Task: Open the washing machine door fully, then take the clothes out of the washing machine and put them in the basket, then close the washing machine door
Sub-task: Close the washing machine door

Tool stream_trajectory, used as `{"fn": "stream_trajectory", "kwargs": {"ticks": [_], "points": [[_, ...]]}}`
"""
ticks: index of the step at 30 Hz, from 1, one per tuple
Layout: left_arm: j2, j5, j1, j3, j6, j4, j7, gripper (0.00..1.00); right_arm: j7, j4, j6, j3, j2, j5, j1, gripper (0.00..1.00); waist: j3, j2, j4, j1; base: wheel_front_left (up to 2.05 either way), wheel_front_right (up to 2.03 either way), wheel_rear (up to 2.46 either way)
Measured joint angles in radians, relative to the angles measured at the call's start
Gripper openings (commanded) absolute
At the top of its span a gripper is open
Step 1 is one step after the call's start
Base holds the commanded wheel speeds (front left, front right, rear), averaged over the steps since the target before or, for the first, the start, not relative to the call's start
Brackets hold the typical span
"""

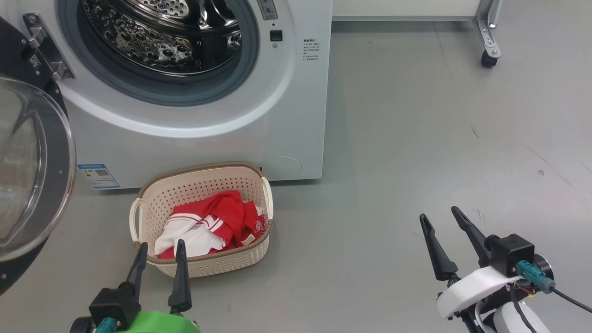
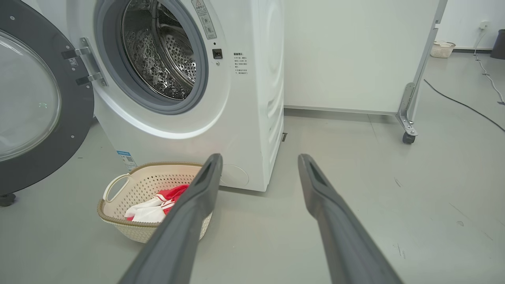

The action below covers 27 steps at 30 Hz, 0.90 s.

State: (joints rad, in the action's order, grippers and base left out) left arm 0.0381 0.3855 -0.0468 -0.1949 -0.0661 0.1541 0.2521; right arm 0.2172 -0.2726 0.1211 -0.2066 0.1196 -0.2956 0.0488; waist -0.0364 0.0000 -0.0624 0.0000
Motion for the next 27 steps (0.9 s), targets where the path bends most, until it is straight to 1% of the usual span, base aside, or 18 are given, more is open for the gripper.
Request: {"fn": "stream_trajectory", "kwargs": {"ticks": [5, 12, 18, 20, 27], "points": [[0.000, 0.000, 0.002, -0.025, -0.001, 0.000, 0.000, 1.00, 0.001, 0.002, -0.002, 0.011, 0.007, -0.005, 0.001, 1.00, -0.005, 0.0000, 0.013, 0.0000, 0.00, 0.00, 0.00], [0.001, 0.001, 0.004, -0.035, -0.004, -0.001, 0.000, 1.00, 0.001, 0.014, -0.002, 0.003, 0.013, -0.005, 0.000, 1.00, -0.022, 0.0000, 0.061, 0.0000, 0.00, 0.00, 0.00], [0.001, 0.003, 0.005, -0.038, -0.009, -0.006, 0.000, 1.00, 0.001, 0.040, -0.001, -0.015, 0.026, -0.003, 0.000, 1.00, -0.045, 0.0000, 0.118, 0.0000, 0.00, 0.00, 0.00], [0.001, 0.009, 0.006, -0.038, -0.018, -0.007, 0.000, 1.00, 0.001, 0.046, 0.000, -0.021, 0.030, -0.002, 0.001, 1.00, -0.055, 0.0000, 0.141, 0.0000, 0.00, 0.00, 0.00], [0.001, 0.010, 0.020, -0.037, -0.027, -0.015, 0.000, 1.00, 0.001, 0.061, 0.000, -0.049, 0.038, 0.001, 0.017, 1.00, -0.082, 0.0000, 0.231, 0.0000, 0.00, 0.00, 0.00]]}}
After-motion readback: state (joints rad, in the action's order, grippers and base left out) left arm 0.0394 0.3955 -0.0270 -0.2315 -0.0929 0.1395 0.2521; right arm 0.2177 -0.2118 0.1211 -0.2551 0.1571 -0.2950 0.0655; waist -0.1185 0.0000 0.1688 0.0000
